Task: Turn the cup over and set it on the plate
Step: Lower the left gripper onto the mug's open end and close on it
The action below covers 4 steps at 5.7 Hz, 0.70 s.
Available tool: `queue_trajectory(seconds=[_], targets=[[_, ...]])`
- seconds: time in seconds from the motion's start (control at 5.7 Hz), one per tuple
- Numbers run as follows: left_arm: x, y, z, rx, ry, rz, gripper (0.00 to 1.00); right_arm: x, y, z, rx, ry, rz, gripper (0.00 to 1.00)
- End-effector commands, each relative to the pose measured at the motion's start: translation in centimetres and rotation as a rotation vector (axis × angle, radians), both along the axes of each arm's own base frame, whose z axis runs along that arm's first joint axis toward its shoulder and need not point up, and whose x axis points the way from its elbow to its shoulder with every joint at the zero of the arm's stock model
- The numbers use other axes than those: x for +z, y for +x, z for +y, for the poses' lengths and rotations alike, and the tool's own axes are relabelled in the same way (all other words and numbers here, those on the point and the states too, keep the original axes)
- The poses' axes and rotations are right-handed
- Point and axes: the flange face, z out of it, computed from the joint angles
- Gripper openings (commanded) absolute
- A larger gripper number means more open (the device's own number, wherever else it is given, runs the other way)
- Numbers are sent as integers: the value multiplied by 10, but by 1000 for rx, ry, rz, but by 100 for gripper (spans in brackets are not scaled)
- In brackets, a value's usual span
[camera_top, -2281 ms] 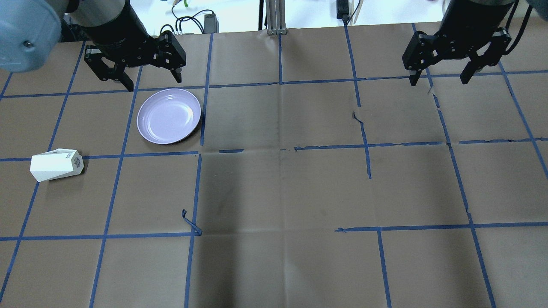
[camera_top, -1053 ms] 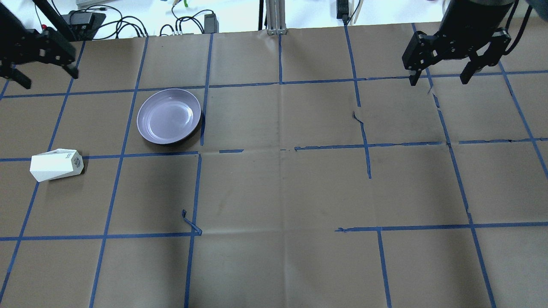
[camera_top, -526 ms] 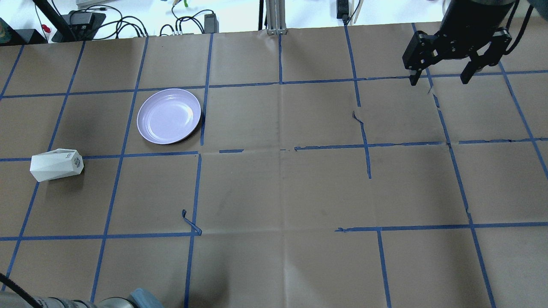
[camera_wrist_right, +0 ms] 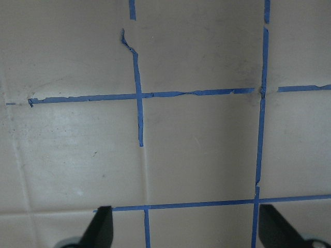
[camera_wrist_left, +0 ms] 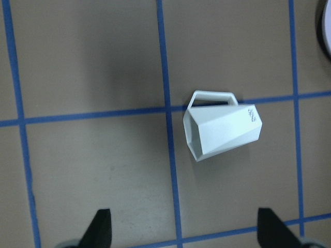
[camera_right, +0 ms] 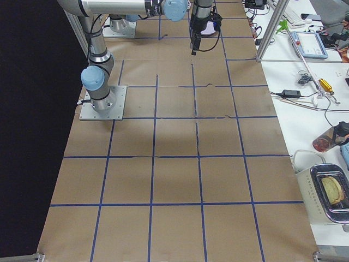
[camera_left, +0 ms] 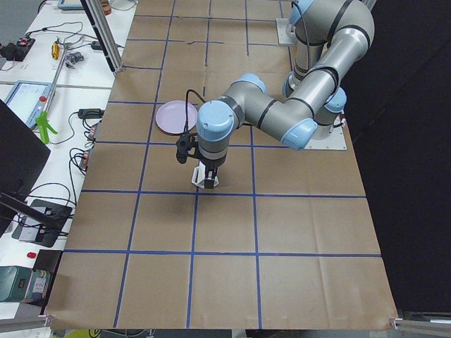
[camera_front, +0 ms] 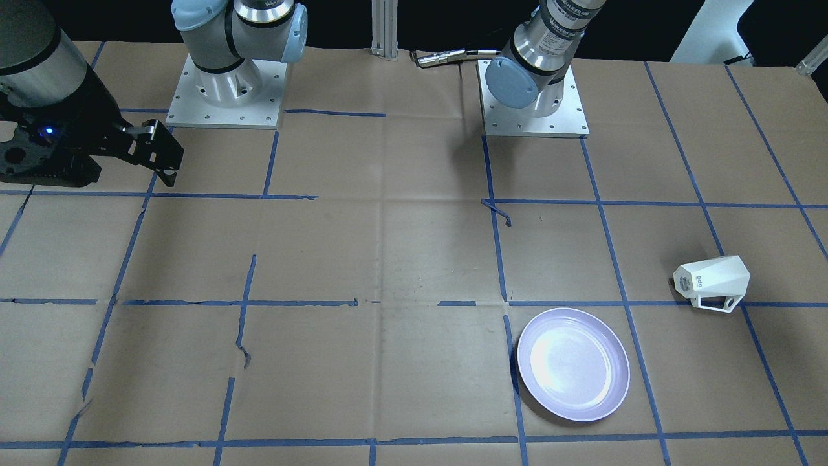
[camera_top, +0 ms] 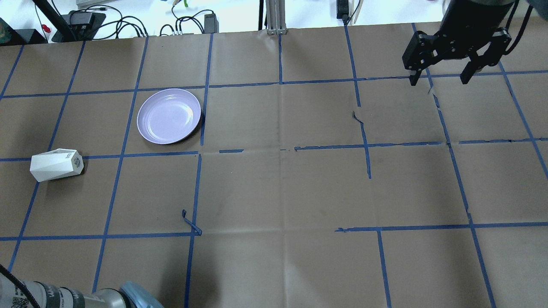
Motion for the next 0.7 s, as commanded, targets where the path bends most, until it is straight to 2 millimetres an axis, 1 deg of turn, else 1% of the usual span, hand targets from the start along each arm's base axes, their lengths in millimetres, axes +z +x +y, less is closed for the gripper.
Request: queue_trajectory(seconds=[0.0, 0.18, 0.35, 0.53], targets=[[-80, 47, 9, 150, -73, 349, 100, 0, 0, 0, 0, 0, -1, 100], [-127, 58, 1, 195, -90, 514, 100, 0, 0, 0, 0, 0, 0, 100], [-177, 62, -5, 180, -110, 631, 100, 0, 0, 0, 0, 0, 0, 100], [-213, 58, -7, 157, -101, 715, 100, 0, 0, 0, 0, 0, -1, 100]])
